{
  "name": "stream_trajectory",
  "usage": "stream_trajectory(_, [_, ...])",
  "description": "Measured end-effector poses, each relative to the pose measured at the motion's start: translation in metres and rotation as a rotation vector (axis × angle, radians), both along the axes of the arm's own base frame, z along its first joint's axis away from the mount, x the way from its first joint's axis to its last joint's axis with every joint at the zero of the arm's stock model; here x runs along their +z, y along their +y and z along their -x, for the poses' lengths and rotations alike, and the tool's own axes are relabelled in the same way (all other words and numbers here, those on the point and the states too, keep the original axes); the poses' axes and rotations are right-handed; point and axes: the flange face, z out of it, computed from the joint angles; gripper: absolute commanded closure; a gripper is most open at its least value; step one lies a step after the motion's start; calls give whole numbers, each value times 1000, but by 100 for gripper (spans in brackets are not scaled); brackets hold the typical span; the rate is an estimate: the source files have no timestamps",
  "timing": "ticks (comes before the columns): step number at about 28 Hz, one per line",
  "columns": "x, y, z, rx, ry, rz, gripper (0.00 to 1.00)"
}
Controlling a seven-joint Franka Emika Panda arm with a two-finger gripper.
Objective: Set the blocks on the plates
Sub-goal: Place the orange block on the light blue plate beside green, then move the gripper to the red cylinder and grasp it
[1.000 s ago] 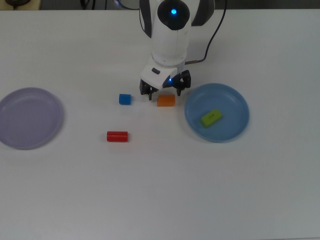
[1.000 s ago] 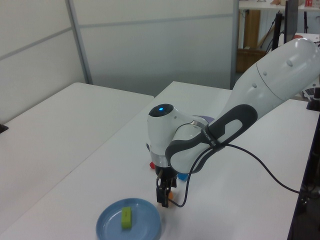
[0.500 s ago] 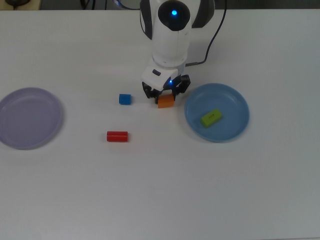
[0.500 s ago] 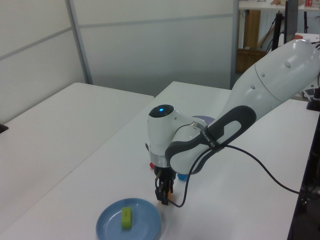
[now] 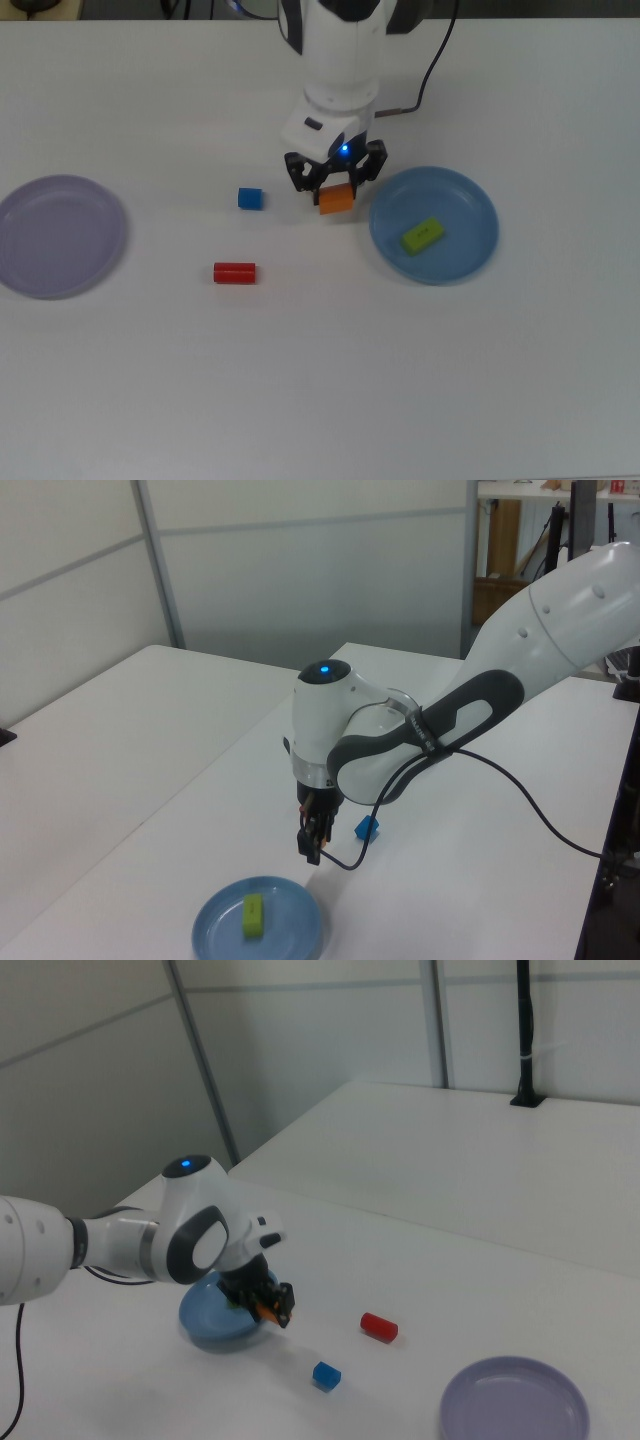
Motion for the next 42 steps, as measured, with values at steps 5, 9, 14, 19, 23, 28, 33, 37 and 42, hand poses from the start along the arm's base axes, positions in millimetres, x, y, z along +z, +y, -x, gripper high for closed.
stream_trajectory(5, [21, 45, 6, 29, -18, -13, 70])
stream_trajectory(9, [19, 90, 20, 58, -16, -7, 67])
stream_trajectory(14, [2, 120, 31, 58, -5, 38, 48])
stream_trajectory(19, [-21, 127, 23, 36, 12, 62, 31])
stream_trajectory(23, [-25, 128, 13, 29, 10, 60, 0])
stream_trajectory(28, [-26, 130, 9, 32, 5, 62, 0])
stream_trajectory(33, [-23, 129, 7, 31, -2, 62, 0])
stream_trajectory(37, [-6, 101, -10, -23, -17, 70, 0])
stream_trajectory(42, [19, 13, -41, -92, -28, 93, 0])
